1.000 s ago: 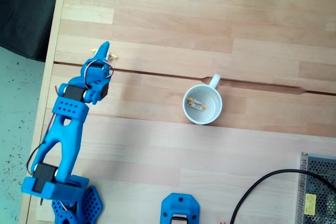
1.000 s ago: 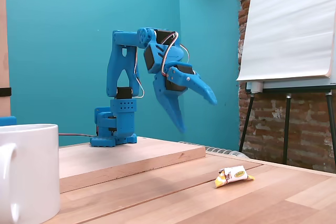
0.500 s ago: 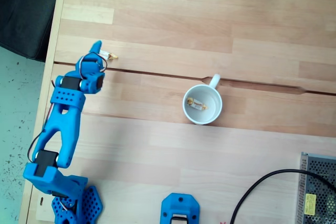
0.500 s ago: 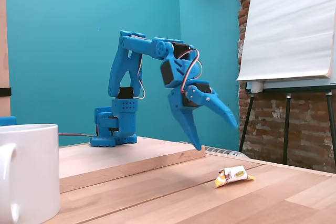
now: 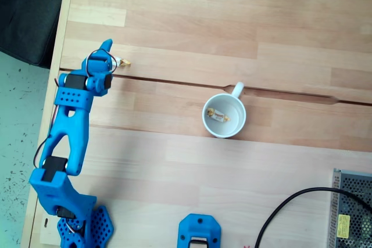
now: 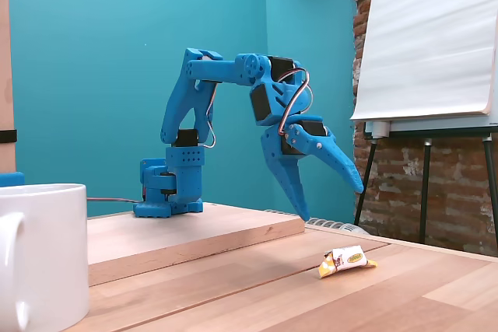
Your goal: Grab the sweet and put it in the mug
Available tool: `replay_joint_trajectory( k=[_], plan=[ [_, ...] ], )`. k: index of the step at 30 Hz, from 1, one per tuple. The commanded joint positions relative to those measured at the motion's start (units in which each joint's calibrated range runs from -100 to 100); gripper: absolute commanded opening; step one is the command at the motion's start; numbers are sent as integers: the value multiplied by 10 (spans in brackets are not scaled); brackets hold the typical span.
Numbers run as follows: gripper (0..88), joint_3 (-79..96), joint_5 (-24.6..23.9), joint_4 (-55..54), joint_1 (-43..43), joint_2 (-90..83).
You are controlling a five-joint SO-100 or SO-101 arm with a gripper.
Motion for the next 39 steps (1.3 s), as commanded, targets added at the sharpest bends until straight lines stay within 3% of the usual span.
replay_joint_trajectory(
  k=[1, 39],
  plan=[
    [411, -70, 1, 14, 1, 7],
    [410, -219, 1, 18, -5, 189]
  ],
)
